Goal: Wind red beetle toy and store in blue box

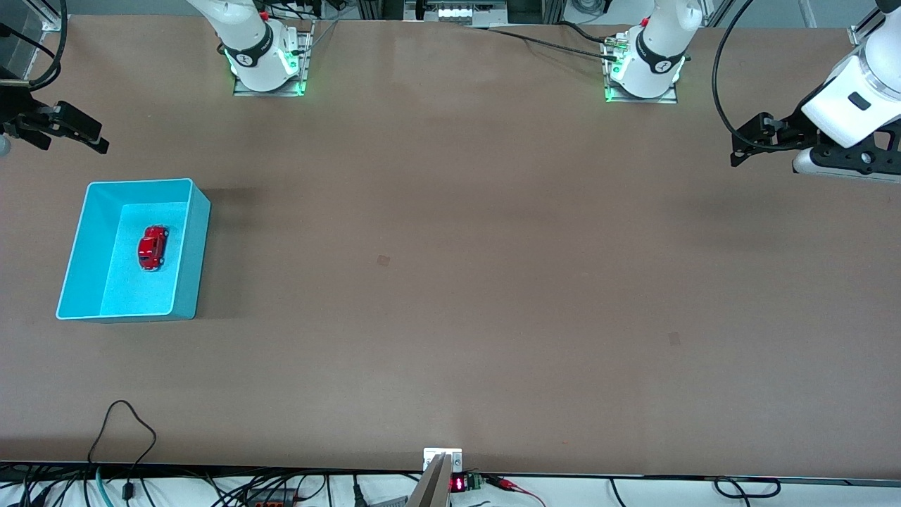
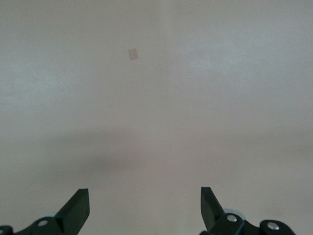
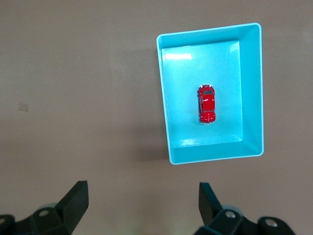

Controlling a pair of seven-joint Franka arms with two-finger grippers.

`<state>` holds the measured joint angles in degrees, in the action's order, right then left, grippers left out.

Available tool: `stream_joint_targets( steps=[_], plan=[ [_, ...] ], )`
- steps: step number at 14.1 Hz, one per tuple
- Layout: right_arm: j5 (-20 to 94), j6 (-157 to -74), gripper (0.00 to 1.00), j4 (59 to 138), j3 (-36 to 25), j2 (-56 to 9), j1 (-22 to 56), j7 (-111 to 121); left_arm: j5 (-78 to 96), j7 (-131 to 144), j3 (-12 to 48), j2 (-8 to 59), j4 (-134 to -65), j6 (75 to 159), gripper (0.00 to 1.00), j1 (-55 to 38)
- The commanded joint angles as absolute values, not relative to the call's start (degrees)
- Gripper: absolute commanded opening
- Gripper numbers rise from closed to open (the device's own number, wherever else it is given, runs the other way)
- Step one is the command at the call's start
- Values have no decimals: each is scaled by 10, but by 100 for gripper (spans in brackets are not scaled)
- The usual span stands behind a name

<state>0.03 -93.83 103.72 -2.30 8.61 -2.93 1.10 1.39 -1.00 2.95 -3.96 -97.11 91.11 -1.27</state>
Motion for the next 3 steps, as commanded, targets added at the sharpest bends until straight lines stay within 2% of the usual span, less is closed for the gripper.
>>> stream_joint_targets(
  steps=[1, 3],
  plan=[
    [-6, -934, 100, 1034, -16, 91, -38, 15, 21, -1, 26, -37, -959, 883, 100, -6],
    [-6, -937, 100, 1034, -16, 91, -38, 15, 22, 18, 18, -35, -961, 875, 100, 16]
  ],
)
